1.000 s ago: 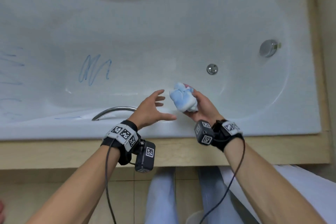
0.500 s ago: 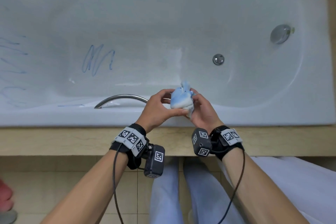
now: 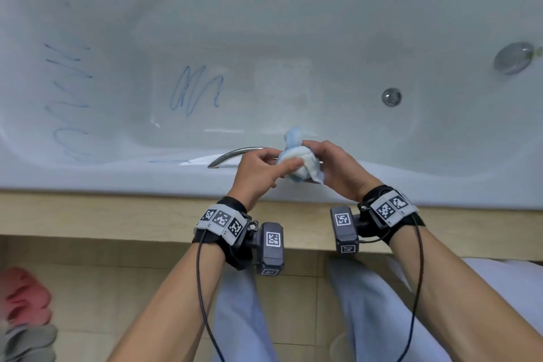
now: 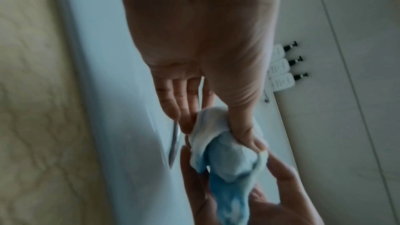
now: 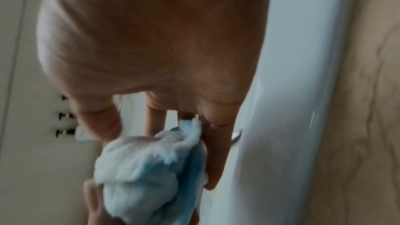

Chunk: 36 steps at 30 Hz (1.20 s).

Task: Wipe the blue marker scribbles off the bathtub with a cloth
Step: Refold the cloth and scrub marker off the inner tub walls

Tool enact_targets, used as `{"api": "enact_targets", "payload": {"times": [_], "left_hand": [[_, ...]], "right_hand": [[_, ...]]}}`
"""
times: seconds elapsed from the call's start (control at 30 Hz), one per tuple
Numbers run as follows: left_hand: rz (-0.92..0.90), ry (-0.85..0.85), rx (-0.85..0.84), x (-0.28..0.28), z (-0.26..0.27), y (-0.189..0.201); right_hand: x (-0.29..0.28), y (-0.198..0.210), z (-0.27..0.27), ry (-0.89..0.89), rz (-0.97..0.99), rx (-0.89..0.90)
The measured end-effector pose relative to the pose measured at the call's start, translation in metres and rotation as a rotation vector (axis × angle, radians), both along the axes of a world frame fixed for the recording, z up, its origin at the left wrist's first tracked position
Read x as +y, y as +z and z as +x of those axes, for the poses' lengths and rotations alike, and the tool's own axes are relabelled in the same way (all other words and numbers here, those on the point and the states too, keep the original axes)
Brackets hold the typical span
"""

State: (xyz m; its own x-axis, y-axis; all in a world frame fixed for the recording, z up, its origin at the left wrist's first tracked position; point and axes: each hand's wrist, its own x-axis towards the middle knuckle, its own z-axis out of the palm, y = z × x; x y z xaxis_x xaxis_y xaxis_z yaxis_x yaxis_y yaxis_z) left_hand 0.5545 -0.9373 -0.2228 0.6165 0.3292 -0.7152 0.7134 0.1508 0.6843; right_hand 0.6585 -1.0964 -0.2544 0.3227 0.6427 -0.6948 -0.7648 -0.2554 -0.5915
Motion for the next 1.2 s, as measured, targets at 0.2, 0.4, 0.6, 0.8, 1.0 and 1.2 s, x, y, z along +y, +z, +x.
{"api": "enact_targets", "payload": {"times": [0.2,0.4,0.6,0.8,1.0,1.2], "left_hand": [[-0.115,0.083,0.064,0.120,-0.079,0.000],[0.575,-0.307,0.312,0.271,-0.158,-0.003],[0.728,-0.387,0.761,0.368,-0.222,-0.030],[0.686,-0.418,0.784,0.389,-0.236,-0.052],[0.648,-0.384,0.862,0.385,-0.216,-0.060],[0.655,-0.356,0.901,0.381,-0.210,-0.066]], "right_hand": [[0.113,-0.007,-0.076,0.005,-0.005,-0.122],[0.223,-0.014,-0.095,0.180,-0.461,-0.924],[0.272,-0.054,-0.119,0.629,-0.770,-1.068],[0.288,-0.062,-0.149,0.496,-0.758,-1.129],[0.329,-0.054,-0.181,0.416,-0.512,-1.112],[0.363,-0.056,-0.185,0.500,-0.391,-1.063]]}}
